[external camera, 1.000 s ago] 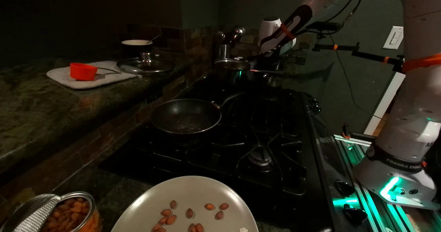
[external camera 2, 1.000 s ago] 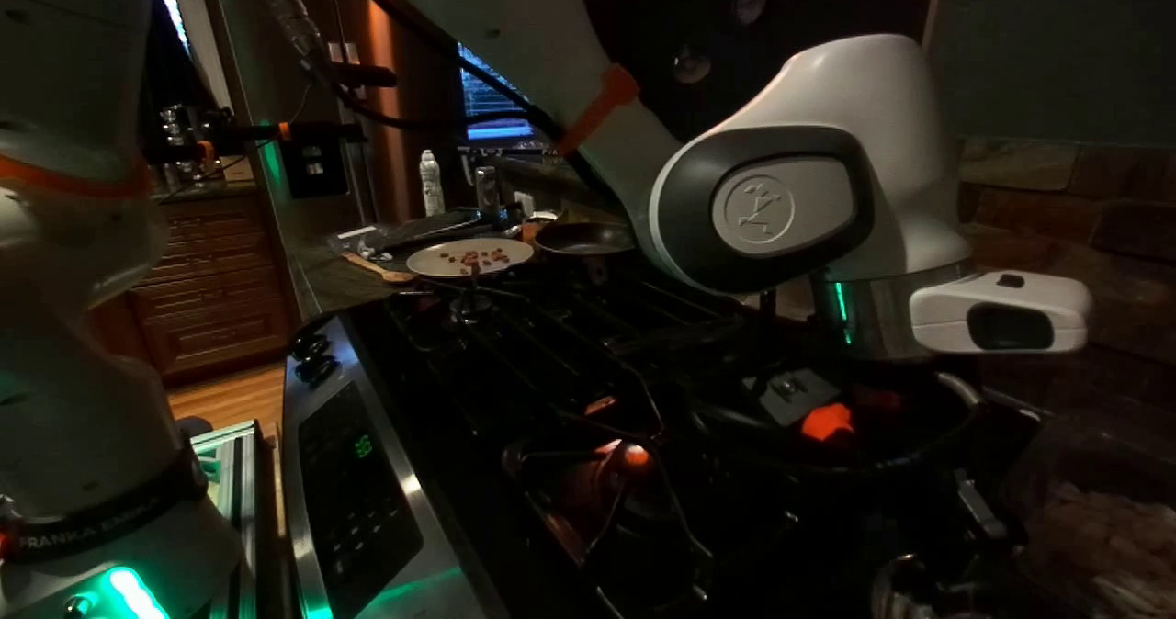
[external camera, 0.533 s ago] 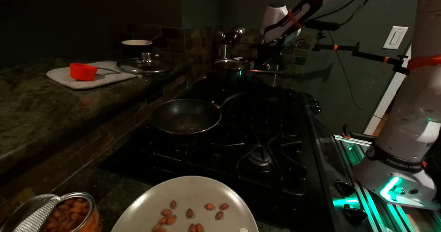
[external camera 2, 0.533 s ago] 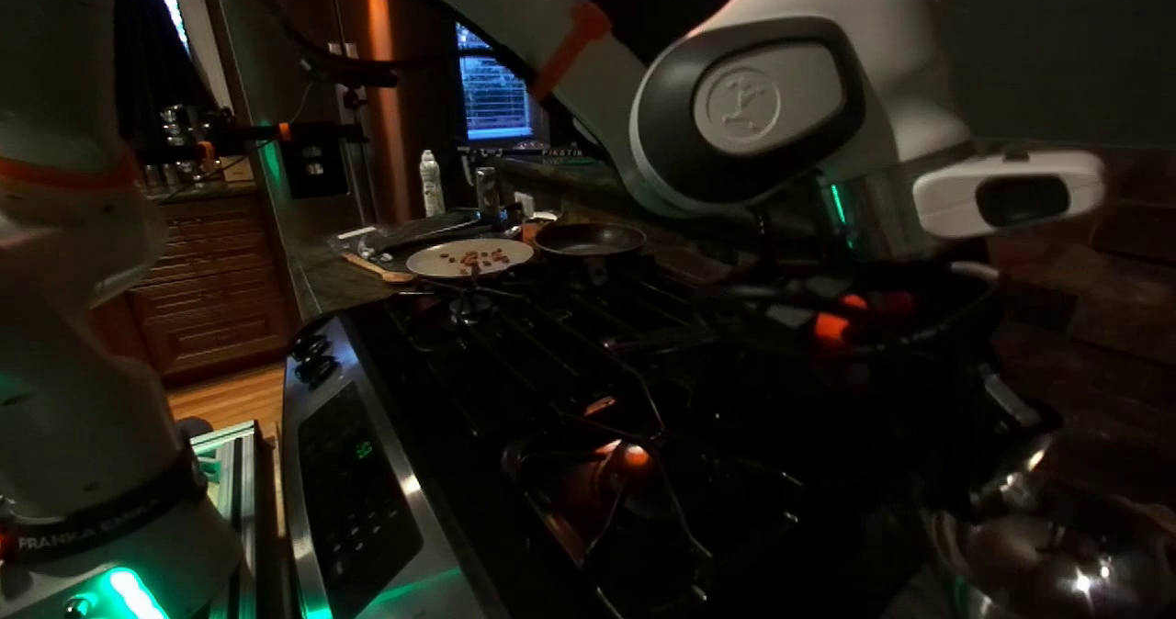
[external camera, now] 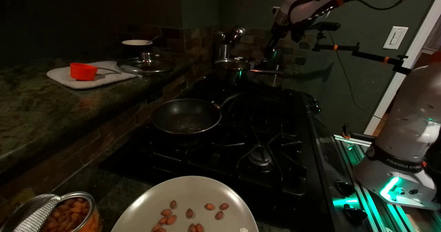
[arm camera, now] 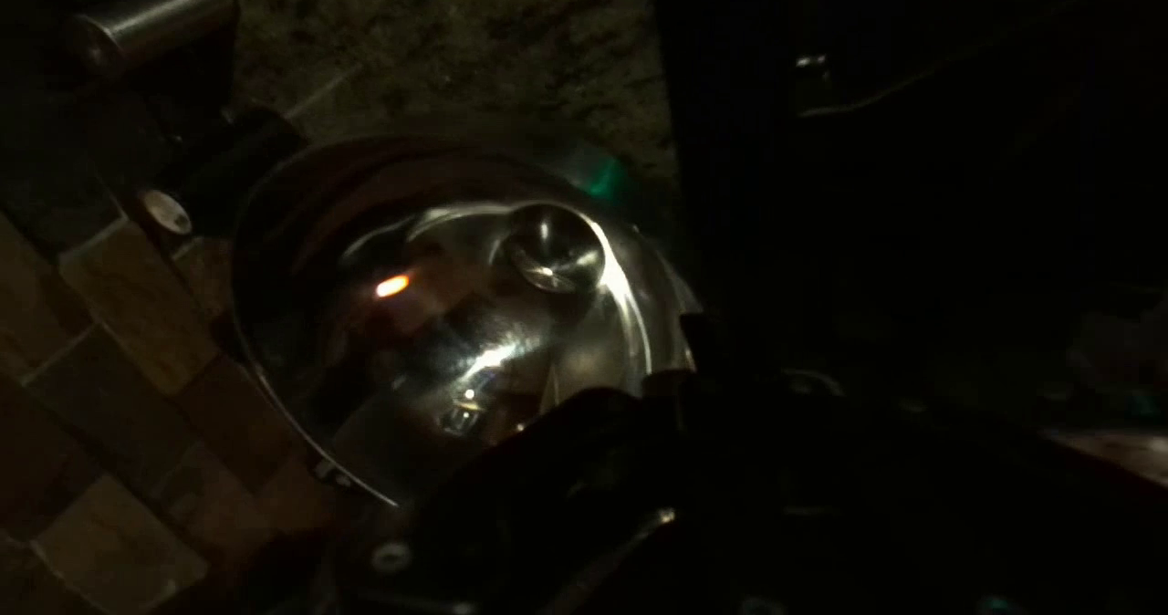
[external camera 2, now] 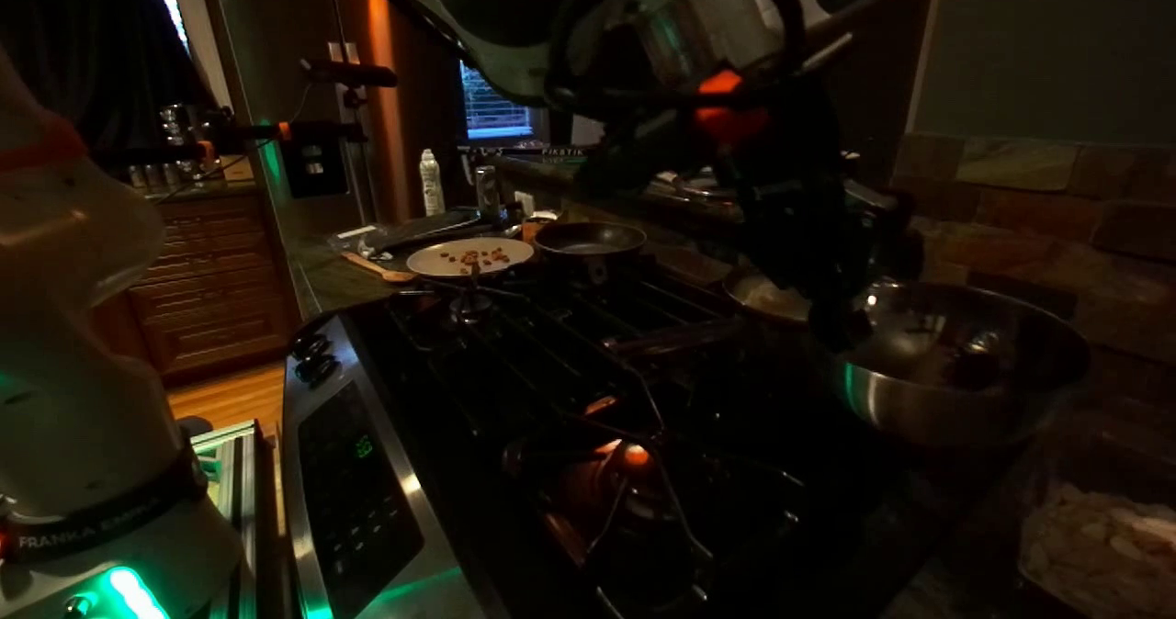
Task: Move the silver bowl to the counter on the left
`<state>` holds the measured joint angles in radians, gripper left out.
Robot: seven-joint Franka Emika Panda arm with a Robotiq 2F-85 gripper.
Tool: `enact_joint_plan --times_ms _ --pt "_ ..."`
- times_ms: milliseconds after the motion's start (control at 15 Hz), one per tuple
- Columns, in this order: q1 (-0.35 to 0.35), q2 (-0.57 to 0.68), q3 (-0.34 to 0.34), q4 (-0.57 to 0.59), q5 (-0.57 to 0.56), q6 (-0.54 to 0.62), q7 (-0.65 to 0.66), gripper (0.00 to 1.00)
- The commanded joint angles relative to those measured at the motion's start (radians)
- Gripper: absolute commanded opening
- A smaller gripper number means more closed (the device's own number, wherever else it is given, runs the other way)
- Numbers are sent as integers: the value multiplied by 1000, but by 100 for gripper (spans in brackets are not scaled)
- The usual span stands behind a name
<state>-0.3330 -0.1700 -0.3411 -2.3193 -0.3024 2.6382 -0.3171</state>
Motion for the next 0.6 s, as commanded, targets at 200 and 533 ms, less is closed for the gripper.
enact_joint_plan --times_ms 200,533 --pt "60 -419 66 -347 -54 -11 -197 1" --pt "166 -617 213 -528 -95 6 -174 1"
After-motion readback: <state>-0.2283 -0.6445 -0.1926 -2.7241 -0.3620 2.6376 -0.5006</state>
